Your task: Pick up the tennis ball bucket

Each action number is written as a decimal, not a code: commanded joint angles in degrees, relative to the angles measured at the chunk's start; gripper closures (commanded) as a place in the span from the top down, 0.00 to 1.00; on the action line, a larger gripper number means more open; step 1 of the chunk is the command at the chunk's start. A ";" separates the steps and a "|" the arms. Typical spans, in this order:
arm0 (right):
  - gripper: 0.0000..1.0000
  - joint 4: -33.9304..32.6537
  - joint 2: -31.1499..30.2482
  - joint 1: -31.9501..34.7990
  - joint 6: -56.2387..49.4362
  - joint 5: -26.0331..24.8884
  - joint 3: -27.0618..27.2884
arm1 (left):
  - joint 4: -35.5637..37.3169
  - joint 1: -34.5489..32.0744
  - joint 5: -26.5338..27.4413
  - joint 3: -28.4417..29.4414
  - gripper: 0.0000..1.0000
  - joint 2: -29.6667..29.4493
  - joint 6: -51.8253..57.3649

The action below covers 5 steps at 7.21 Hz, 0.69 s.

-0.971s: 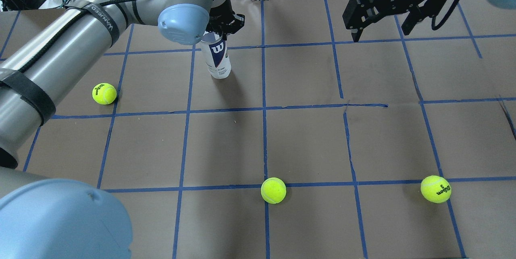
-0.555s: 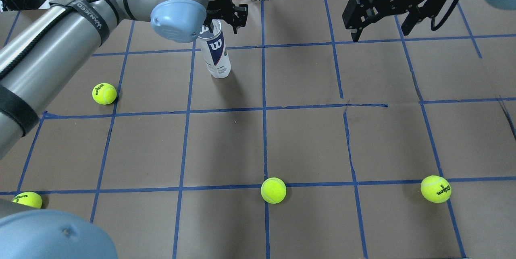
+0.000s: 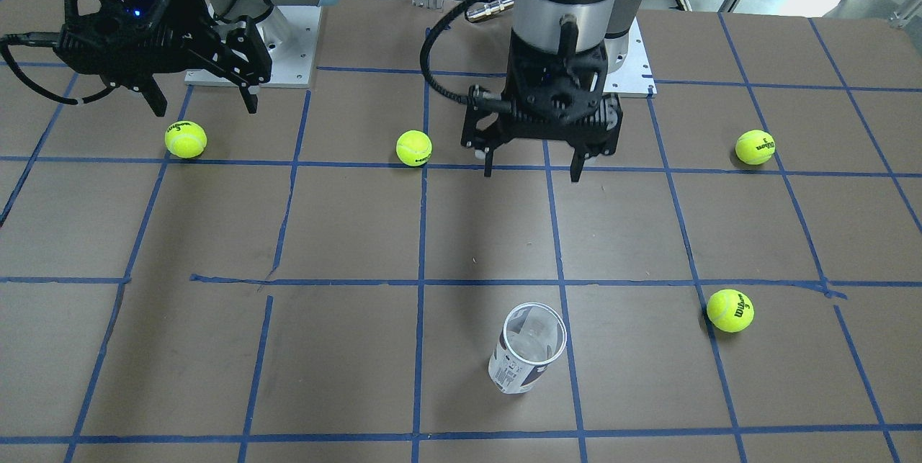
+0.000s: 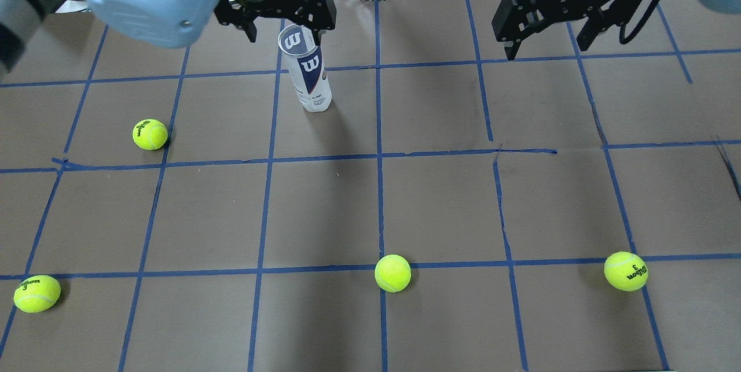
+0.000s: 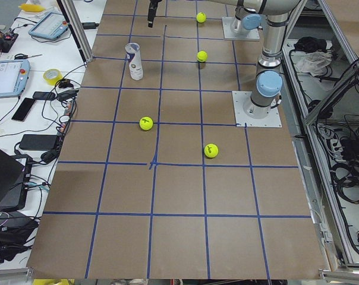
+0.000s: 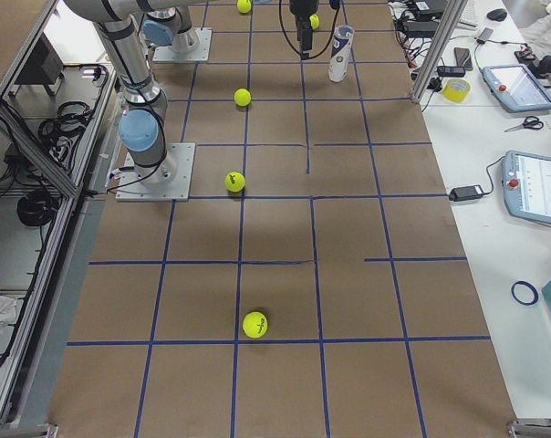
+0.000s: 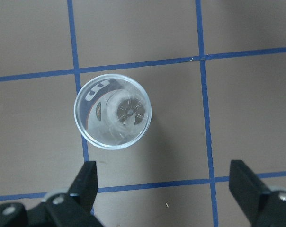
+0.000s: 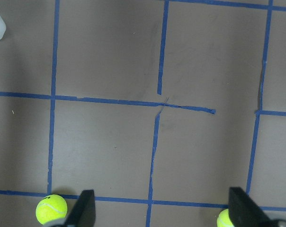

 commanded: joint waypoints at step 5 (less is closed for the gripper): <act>1.00 0.12 -0.05 0.00 -0.17 -0.23 0.05 | -5.34 5.76 -0.62 -15.08 1.00 14.89 5.28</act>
